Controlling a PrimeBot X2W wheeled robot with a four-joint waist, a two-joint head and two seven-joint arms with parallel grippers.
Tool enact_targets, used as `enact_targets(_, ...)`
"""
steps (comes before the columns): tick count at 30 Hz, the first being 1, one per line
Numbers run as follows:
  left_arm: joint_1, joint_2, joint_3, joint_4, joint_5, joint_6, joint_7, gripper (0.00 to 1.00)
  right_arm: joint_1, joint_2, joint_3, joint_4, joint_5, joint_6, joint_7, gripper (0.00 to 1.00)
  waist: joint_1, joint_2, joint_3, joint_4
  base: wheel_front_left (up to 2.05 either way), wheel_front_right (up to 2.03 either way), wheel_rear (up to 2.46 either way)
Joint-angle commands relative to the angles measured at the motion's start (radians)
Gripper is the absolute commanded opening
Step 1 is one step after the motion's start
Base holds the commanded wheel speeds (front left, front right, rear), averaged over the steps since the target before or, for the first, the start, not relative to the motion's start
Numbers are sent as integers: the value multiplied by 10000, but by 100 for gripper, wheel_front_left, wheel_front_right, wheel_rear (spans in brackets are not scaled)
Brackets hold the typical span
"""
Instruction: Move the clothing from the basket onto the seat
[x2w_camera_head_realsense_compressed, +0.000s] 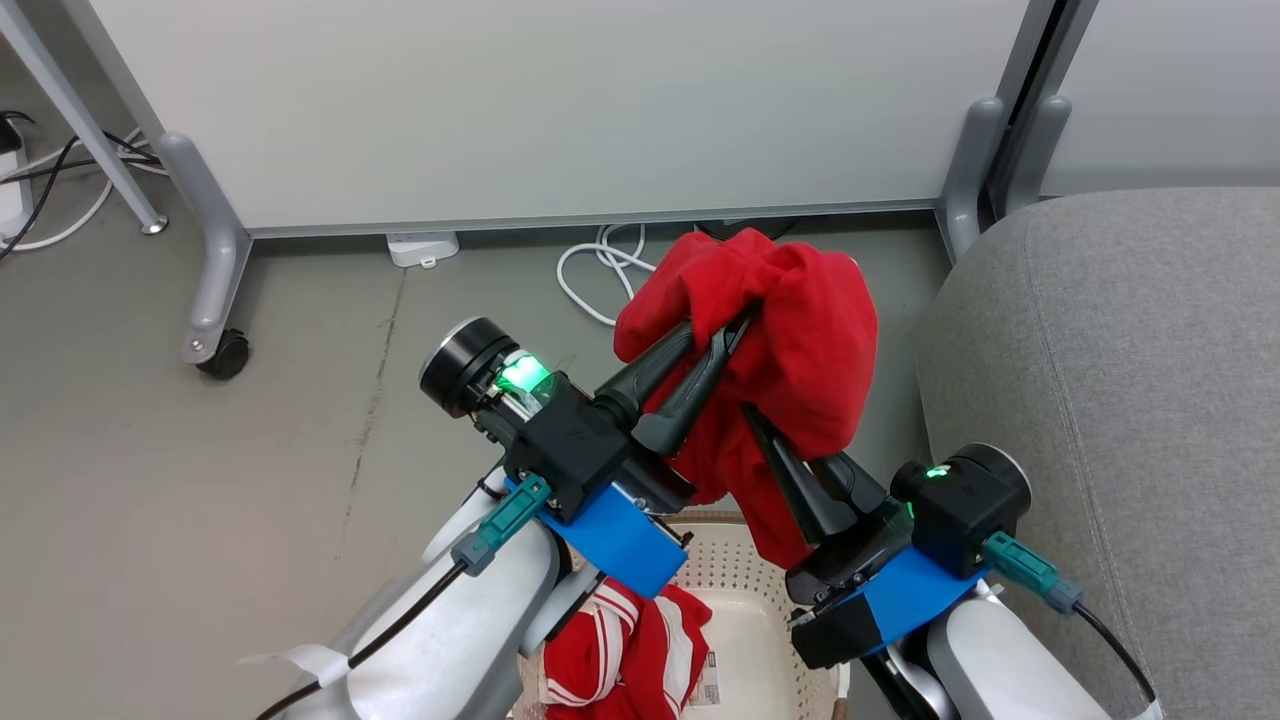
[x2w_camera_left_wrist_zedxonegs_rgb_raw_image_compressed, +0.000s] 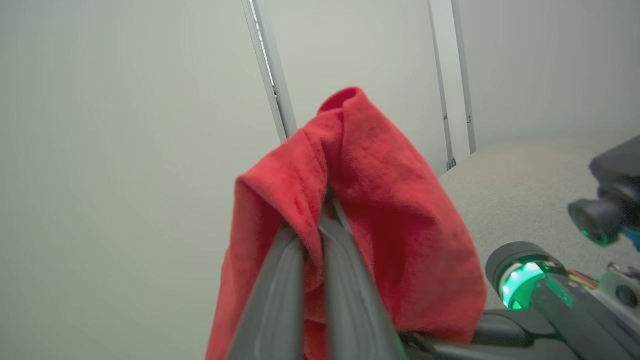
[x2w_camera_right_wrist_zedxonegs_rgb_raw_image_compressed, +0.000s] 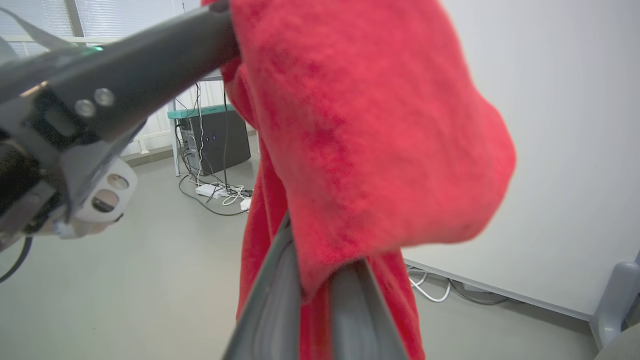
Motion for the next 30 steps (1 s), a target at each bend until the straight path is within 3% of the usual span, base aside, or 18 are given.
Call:
enact_targets(1,-40,-1,34,16,24,42,-48,100,62,28,-35,-34,-41,3,-31,0,-1,0,2,3,0,0,0)
enact_targets(18,-2,80,121,-24,213,166,-48,100,96,42,-205,-54,-41,3,-31,0,-1,0,138,-170,0,0,0)
enact_targets(30,-54,226,-218,74,293,129,77,100,126,222,-786,-322,-213,3,-31,0,-1,0,739,-1541,0,0,0)
